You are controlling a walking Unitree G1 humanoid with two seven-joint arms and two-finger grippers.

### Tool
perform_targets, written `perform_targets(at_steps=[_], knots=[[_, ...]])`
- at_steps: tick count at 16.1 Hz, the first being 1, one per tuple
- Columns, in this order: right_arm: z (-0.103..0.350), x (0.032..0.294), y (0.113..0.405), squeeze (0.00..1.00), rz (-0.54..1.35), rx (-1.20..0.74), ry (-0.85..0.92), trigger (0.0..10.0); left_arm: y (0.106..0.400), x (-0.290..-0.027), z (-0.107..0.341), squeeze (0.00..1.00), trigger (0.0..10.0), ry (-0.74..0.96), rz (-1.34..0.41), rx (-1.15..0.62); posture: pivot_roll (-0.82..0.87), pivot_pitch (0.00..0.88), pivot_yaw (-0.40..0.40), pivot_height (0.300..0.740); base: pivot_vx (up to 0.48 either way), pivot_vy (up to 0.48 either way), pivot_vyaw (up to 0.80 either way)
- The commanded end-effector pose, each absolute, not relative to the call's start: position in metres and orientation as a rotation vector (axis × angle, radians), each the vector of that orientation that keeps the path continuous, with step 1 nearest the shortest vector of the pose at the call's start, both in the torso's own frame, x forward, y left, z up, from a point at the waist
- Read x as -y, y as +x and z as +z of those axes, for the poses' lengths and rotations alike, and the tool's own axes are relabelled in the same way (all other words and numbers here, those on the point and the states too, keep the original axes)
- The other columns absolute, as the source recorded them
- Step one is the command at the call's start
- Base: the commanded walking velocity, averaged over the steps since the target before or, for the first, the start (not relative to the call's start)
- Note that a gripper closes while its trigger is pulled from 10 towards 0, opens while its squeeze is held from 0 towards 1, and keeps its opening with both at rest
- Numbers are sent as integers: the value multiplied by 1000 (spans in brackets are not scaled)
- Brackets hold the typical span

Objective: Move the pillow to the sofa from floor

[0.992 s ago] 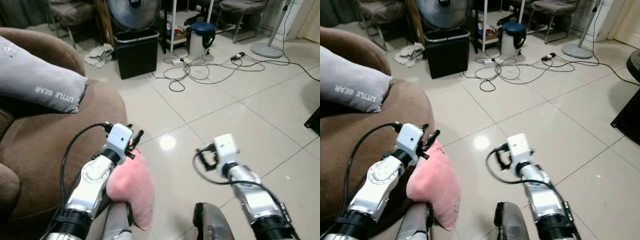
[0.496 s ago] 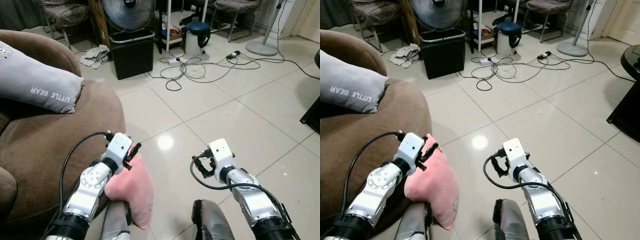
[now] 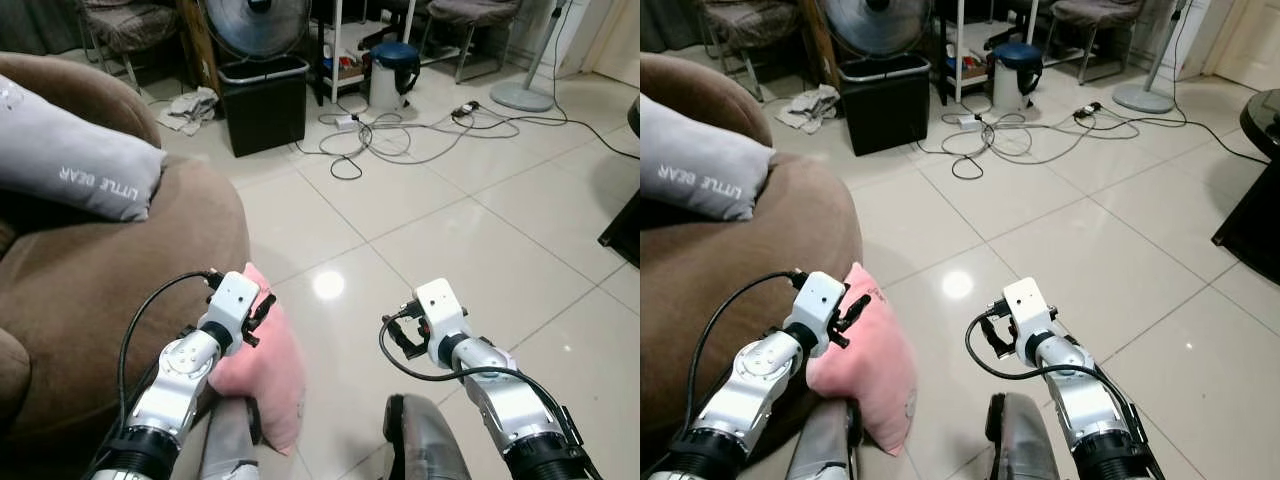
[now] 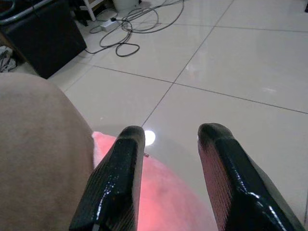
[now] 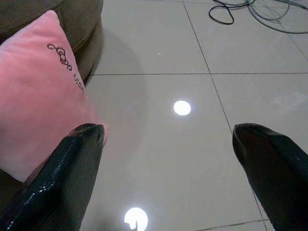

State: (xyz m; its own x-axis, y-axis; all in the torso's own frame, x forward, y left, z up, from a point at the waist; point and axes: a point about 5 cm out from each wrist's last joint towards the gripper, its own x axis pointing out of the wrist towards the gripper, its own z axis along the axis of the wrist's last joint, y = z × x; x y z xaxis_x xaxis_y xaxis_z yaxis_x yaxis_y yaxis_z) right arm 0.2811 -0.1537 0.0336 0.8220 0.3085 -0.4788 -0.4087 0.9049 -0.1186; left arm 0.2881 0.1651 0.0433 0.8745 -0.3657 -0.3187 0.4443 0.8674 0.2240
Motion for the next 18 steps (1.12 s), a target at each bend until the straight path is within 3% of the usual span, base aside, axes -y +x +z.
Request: perform_targets(at_steps=[1,5,6,7,9,18], knots=[[35,157,283,0,381,-469,-230,10000,291,-167,44,0,10000,287,-414,-277,78,0,-27,530,0,0,0],[35,158,282,0,386,-471,-233,10000,290,-165,41,0,10000,247,-414,-292,74,0,-30,530,0,0,0],[35,157,282,0,393,-470,-233,10000,291,-165,39,686,10000,216,-415,-309,74,0,-30,530,0,0,0],[35,157,281,0,399,-468,-234,10000,291,-165,38,1000,10000,186,-408,-320,71,0,-32,530,0,0,0],[37,154,284,0,430,-465,-246,10000,296,-168,29,1000,10000,107,-346,-402,69,0,-40,530,0,0,0],[47,160,282,0,536,-481,-348,10000,279,-176,-15,1000,10000,179,-166,-610,-27,0,-120,530,0,0,0]])
